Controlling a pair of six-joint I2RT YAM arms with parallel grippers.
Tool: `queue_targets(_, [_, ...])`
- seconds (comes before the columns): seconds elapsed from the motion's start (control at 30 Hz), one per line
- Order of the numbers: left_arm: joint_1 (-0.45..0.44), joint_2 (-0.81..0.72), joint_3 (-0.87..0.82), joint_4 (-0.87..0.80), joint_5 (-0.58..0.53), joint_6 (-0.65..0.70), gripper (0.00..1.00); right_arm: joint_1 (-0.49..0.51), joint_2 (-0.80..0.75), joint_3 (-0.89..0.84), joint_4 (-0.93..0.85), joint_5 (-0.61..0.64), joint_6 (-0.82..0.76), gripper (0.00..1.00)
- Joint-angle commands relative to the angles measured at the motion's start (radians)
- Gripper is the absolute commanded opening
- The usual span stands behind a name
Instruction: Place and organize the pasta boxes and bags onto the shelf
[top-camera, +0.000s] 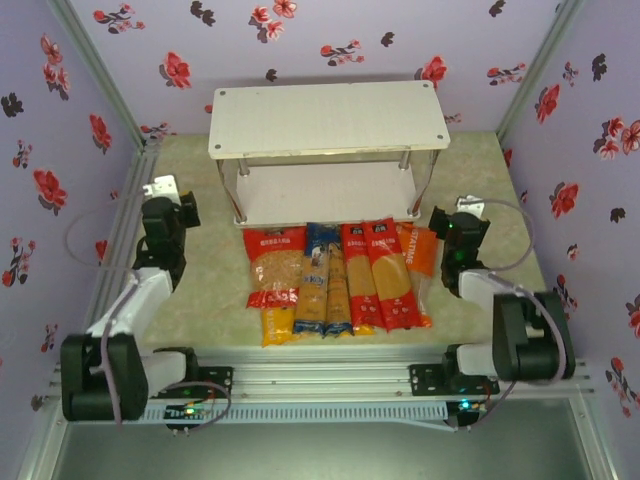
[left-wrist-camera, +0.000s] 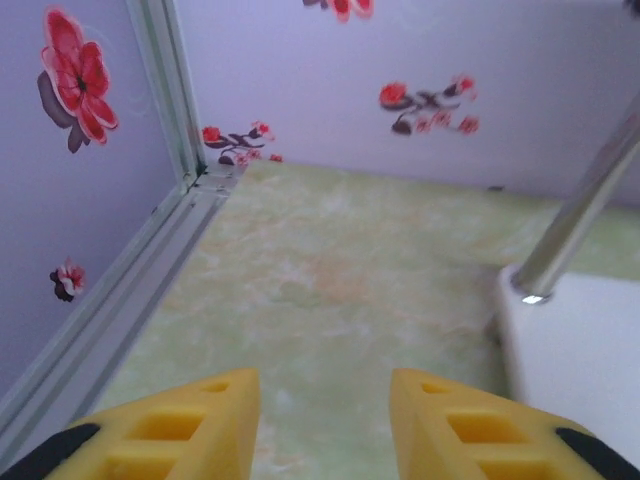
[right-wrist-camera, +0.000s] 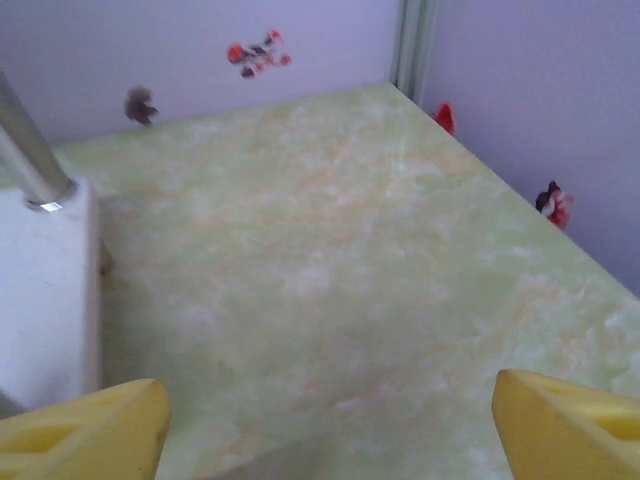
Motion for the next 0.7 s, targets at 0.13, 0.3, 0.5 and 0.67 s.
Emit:
queue_targets(0.13, [-0.161,-0.215,0.087,-0.496,0.027,-0.200,0.46,0.014,-0.308,0.143,-0.620,-0.204,0.091,0.77])
queue_targets(0.3, [-0.303,-0.294,0.161,-0.704,0.016,-0.298,0.45,0.136,-0.518,0.200,-0.894,-0.168,0.185,0.77])
queue_targets(0.5, [-0.511,-0.281,0.232,-0.902,-0.094,-0.403,0.43,0.386,-0.533,0.352,-1.227,-0.095,0.336,0.77])
queue_targets(0.67, [-0.669,-0.197,0.262,-1.039,-0.241,-0.480,0.40,0.615,-0.424,0.444,-1.434,0.088,0.424,0.80])
